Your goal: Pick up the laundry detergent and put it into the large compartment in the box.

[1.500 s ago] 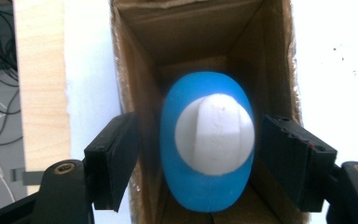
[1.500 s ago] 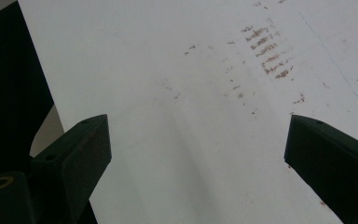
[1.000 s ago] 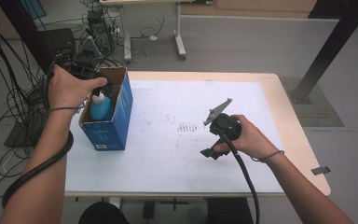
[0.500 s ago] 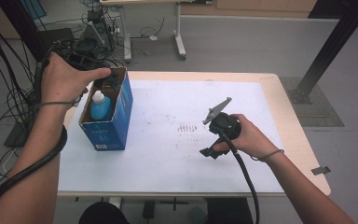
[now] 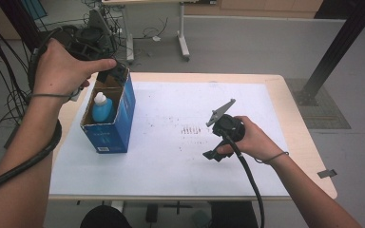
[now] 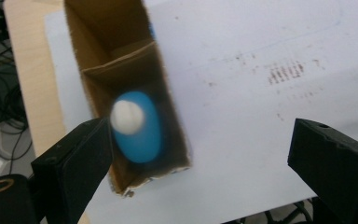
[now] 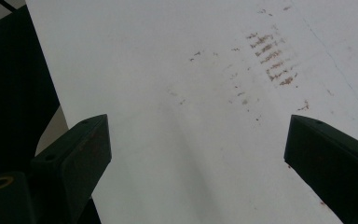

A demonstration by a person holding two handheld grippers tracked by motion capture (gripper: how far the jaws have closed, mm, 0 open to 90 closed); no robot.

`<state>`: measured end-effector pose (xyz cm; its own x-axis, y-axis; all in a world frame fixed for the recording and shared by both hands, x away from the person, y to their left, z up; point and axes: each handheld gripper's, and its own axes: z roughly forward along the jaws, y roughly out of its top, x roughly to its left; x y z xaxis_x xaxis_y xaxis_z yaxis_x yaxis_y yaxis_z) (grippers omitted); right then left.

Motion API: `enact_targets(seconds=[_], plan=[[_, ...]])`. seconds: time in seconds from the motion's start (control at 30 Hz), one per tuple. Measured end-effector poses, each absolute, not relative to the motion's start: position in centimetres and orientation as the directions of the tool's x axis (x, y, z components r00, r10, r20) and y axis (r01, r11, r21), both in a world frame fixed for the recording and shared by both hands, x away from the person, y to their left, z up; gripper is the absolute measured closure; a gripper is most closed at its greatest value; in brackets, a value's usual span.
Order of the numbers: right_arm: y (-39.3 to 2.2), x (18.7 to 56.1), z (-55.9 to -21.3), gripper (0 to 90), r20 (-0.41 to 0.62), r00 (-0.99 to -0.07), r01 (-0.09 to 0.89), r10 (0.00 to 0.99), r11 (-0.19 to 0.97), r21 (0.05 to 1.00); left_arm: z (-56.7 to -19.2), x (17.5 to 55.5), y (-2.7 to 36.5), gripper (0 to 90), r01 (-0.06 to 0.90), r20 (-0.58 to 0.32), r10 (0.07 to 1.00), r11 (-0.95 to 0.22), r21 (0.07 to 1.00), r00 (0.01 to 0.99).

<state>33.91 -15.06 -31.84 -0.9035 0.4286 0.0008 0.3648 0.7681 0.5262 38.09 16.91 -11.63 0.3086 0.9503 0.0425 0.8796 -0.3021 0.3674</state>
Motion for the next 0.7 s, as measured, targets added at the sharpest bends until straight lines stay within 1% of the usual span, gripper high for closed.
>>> enact_targets(seconds=[0.2,0.4,0.7], plan=[[-15.1,33.9,-31.9,6.9,0.004,-0.903,0.368,0.43,0.767,0.526,-11.3,37.8,14.9,6.8,0.865,0.055,0.928,-0.364,0.346,0.369],[-15.2,33.8,-31.8,6.8,0.003,-0.903,0.367,0.43,0.766,0.528,-11.4,37.7,13.3,6.8,0.85,0.038,0.91,-0.4,0.341,0.413],[-15.4,33.5,-31.9,6.8,0.004,-0.901,0.372,0.435,0.766,0.525,-12.9,37.5,11.1,8.8,0.835,0.017,0.884,-0.447,0.322,0.467]])
